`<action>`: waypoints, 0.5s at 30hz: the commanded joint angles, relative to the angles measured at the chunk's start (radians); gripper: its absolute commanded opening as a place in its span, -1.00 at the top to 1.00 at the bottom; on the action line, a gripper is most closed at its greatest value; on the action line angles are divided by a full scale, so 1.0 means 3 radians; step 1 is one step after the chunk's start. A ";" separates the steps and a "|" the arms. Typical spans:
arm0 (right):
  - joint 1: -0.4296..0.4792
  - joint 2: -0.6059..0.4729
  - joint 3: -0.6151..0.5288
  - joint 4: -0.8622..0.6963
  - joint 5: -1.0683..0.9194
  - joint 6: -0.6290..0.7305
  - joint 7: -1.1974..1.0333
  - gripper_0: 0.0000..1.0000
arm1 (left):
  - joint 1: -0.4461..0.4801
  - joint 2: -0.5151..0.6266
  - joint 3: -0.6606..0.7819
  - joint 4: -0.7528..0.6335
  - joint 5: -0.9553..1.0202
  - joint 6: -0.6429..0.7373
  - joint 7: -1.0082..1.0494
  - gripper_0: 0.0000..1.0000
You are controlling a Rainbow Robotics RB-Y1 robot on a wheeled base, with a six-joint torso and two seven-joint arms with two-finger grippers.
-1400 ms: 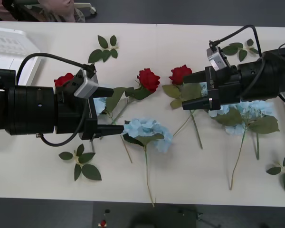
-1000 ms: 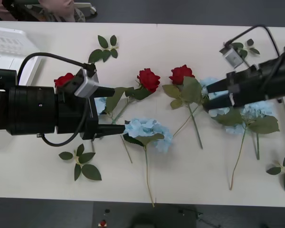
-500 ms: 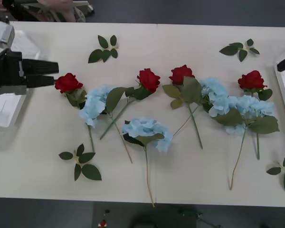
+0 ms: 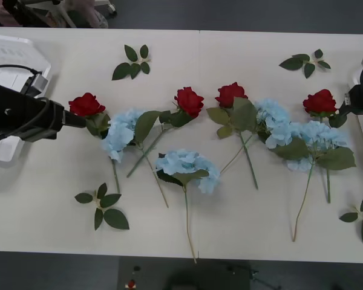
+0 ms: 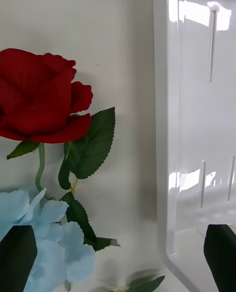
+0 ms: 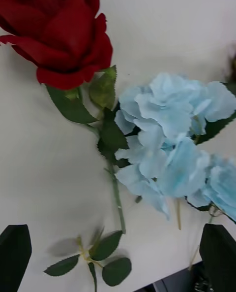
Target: Put the red flowers into the right box and the blue flowers into the left box
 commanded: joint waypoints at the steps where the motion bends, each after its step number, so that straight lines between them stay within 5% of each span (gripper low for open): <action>1: -0.0059 0.0029 -0.0038 0.0271 0.0058 -0.0209 -0.0056 -1.00 | -0.0414 -0.0113 -0.0204 0.0304 -0.0221 -0.0026 0.0527 -1.00; 15: -0.0305 0.0269 0.0412 0.1099 0.0145 -0.0914 0.0031 -1.00 | -0.1187 -0.1074 -0.0573 0.1705 -0.0983 -0.0026 0.0593 -1.00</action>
